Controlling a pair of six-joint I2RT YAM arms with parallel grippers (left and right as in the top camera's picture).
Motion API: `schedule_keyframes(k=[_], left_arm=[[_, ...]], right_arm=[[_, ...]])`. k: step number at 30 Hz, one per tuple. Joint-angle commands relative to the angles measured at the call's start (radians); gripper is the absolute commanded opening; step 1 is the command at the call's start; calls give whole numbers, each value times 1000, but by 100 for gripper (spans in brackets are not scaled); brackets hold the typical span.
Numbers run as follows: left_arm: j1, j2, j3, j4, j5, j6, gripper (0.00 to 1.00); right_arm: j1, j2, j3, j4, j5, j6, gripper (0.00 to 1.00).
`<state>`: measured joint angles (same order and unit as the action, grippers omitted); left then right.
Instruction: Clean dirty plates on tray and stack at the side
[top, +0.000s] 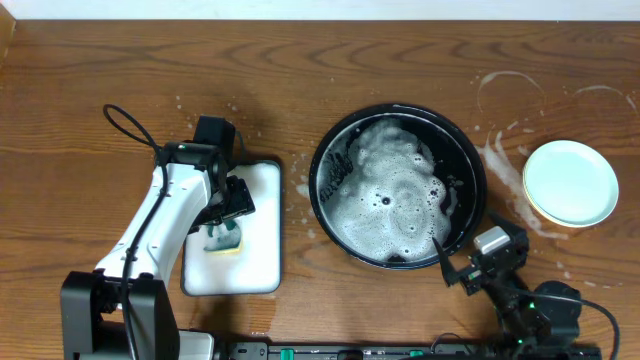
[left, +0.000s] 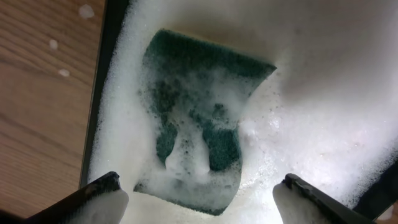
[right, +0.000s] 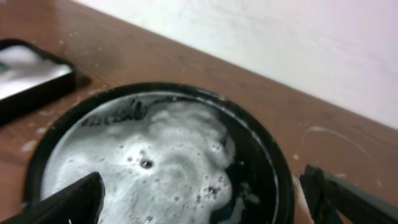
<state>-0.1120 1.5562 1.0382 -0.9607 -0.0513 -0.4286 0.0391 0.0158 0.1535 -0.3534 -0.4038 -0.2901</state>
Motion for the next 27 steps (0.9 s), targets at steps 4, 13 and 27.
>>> schedule_keyframes(k=[4, 13, 27], left_arm=[[4, 0, 0, -2, -5, 2, 83], [4, 0, 0, -2, -5, 2, 83], [4, 0, 0, -2, -5, 2, 83]], right_arm=[[19, -11, -122, 264, 13, -11, 99], [34, -11, -148, 312, 18, -14, 99], [34, -11, -148, 312, 18, -14, 99]])
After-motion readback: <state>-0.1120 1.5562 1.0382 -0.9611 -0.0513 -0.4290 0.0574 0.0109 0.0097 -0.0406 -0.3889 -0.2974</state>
